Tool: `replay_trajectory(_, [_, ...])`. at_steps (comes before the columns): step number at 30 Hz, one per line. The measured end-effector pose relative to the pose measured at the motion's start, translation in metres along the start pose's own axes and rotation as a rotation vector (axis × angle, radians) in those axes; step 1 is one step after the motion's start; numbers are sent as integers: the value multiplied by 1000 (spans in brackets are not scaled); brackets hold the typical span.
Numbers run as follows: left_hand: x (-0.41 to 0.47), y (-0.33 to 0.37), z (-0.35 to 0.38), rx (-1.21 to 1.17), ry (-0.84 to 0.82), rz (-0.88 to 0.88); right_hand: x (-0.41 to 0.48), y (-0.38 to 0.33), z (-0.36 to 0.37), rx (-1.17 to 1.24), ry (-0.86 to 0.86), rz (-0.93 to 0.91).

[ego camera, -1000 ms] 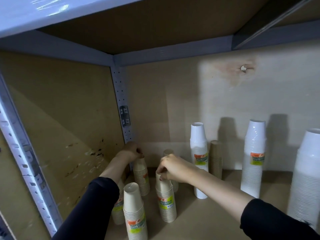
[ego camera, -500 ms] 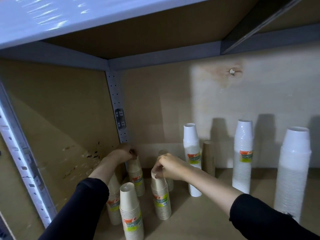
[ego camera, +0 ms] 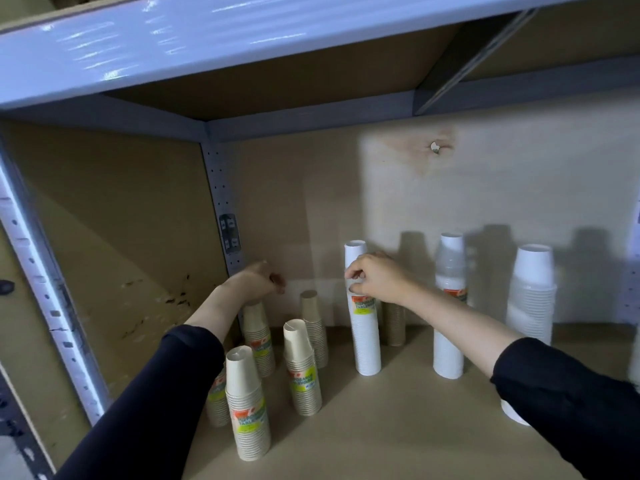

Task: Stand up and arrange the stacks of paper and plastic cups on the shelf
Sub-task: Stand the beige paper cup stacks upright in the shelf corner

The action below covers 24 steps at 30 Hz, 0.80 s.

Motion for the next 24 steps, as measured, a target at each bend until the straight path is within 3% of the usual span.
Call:
replay_trajectory(12, [16,44,8,71,13,134,15,64,-13,-27,27,192])
replay_trajectory(24, [56,23,48,-7,-62,87,71,94,30,-163,23,283])
Point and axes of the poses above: each hand's wrist, its own x-axis towards the middle knuckle, its own z-axis out of the palm, y = z × x, the point moved 8 cm from there along x, towards the middle knuckle, and after that the axes turned 12 degrees about z, right-handed, at the moved point
